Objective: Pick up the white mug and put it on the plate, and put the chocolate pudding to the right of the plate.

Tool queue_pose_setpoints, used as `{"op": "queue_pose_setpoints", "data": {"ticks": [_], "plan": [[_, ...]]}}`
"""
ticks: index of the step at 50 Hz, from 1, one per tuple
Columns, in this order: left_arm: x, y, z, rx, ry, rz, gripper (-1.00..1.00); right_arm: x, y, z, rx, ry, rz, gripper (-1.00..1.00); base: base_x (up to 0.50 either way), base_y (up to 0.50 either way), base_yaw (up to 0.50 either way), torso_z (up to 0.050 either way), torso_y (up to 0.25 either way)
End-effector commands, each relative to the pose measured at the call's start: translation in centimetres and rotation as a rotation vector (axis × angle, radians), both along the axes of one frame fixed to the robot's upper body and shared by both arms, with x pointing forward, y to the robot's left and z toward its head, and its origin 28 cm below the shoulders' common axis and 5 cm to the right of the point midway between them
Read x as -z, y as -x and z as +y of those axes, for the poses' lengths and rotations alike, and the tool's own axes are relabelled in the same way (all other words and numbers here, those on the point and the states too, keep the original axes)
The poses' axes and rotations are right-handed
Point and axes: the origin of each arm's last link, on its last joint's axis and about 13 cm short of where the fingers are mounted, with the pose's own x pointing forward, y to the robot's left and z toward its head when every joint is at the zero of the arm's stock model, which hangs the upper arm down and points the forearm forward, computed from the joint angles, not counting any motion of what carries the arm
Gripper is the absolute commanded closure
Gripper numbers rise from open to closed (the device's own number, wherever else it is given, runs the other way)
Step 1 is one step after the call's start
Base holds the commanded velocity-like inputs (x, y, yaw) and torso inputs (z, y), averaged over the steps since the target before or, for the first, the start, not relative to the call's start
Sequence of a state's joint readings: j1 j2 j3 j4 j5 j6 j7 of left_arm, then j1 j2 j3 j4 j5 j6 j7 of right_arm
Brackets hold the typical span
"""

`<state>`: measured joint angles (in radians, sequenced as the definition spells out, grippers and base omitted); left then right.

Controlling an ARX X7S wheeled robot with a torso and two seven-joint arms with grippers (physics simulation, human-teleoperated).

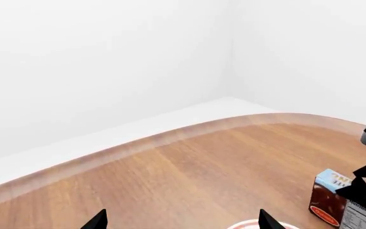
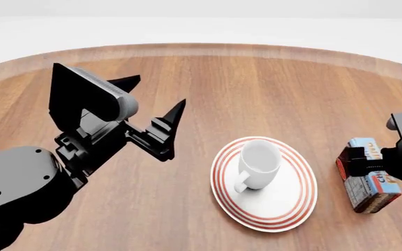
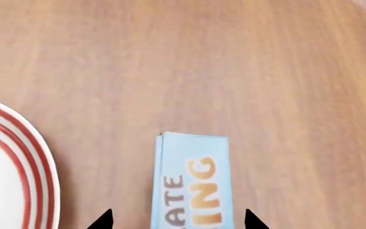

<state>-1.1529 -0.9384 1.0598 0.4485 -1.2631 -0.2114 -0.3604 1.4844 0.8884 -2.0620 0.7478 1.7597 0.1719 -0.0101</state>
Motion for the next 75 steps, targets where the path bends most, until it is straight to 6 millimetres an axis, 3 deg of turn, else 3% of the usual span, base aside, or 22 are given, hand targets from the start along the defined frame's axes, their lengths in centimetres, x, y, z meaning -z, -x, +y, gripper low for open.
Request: {"op": "queue_pose_setpoints", "data": {"ticks": [1,6,14,29,40,53,63,75], "plan": [[-0.4,0.0,-0.4,0.034,-0.004,-0.028,-1.00,0.1,-0.5,0.8,-0.051,-0.011,0.003,-1.00,0.00,0.00,0.00,0.000,0.000],[-0.4,0.0,-0.5,0.035,-0.007,-0.029,-1.00,-0.6,-0.3,0.6,-0.048,-0.001,-0.003,-1.00,0.00,0.00,0.00,0.000,0.000],[-0.6,0.0,-0.5,0.039,-0.005,-0.035,-1.00,-3.4,0.4,0.1,-0.040,0.035,-0.035,-1.00,0.00,0.00,0.00,0.000,0.000],[-0.8,0.3,-0.3,0.035,-0.003,-0.041,-1.00,-8.4,1.5,0.9,-0.139,0.105,-0.148,-1.00,0.00,0.00,0.00,0.000,0.000],[-0.7,0.4,-0.3,0.031,-0.004,-0.041,-1.00,-9.3,3.2,1.5,-0.201,0.119,-0.234,-1.00,0.00,0.00,0.00,0.000,0.000],[-0.9,0.9,-0.1,0.023,0.005,-0.051,-1.00,-11.1,7.1,2.5,-0.190,0.139,-0.440,-1.00,0.00,0.00,0.00,0.000,0.000],[-1.1,2.2,0.3,-0.036,0.047,-0.082,-1.00,-13.4,11.3,5.1,-0.227,0.098,-0.750,-1.00,0.00,0.00,0.00,0.000,0.000],[-2.1,5.2,1.1,-0.225,0.030,-0.217,-1.00,-11.5,12.3,8.6,-0.183,-0.020,-0.948,-1.00,0.00,0.00,0.00,0.000,0.000]]}}
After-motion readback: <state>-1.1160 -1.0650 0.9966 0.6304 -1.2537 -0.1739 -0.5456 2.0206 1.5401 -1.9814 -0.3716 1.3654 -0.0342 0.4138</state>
